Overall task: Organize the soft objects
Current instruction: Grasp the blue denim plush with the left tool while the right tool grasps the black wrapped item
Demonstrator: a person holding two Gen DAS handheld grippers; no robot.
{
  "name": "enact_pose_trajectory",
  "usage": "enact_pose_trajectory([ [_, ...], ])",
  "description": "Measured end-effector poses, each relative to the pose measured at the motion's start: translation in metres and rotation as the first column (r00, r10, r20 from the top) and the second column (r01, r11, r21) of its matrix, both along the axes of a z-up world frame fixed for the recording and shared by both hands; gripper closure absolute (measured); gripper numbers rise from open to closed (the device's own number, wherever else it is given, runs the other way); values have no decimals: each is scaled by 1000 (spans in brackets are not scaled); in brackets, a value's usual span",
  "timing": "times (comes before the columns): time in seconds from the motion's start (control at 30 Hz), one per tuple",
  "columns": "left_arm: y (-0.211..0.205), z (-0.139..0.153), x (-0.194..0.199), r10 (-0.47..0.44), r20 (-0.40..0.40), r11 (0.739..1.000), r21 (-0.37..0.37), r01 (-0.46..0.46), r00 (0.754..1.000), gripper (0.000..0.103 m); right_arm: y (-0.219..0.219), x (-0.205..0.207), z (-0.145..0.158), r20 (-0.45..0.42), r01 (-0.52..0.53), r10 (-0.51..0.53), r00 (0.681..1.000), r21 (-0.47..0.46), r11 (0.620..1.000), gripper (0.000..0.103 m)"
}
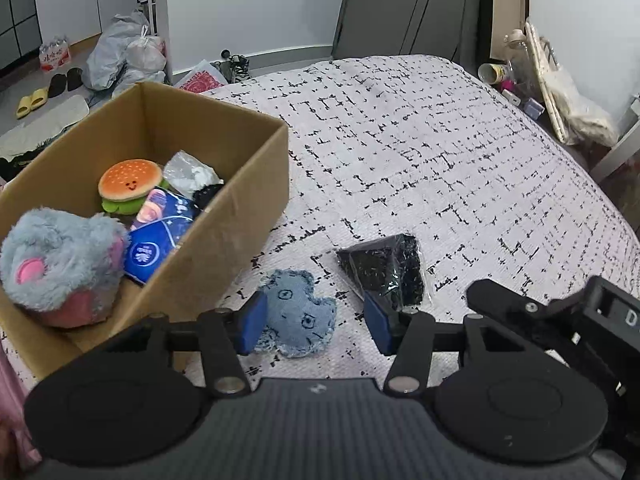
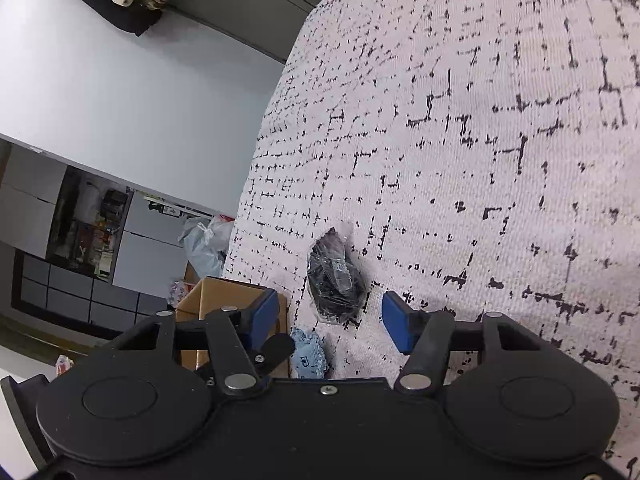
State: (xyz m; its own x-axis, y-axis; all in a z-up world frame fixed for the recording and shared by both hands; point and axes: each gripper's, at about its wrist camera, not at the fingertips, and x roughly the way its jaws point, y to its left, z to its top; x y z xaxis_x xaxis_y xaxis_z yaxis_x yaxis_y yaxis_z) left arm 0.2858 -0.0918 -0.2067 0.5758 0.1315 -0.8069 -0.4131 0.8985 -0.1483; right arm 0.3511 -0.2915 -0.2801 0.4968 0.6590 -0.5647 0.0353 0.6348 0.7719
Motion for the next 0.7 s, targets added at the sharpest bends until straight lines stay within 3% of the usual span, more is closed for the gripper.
enact_pose_trajectory([
  [0.6, -1, -35, 14, 33, -33, 999, 37, -32, 999, 51, 16, 15, -22, 1, 15, -15, 1000, 0, 1000, 52],
  [0.67, 0, -35, 16, 40, -36, 999, 27, -39, 999, 55, 18, 16, -24, 3, 15, -15, 1000, -5, 1000, 58],
  [0.7, 1, -36, 17, 49, -41, 999, 23, -48, 998, 63, 18, 17, -25, 2, 13, -13, 1000, -6, 1000, 60],
])
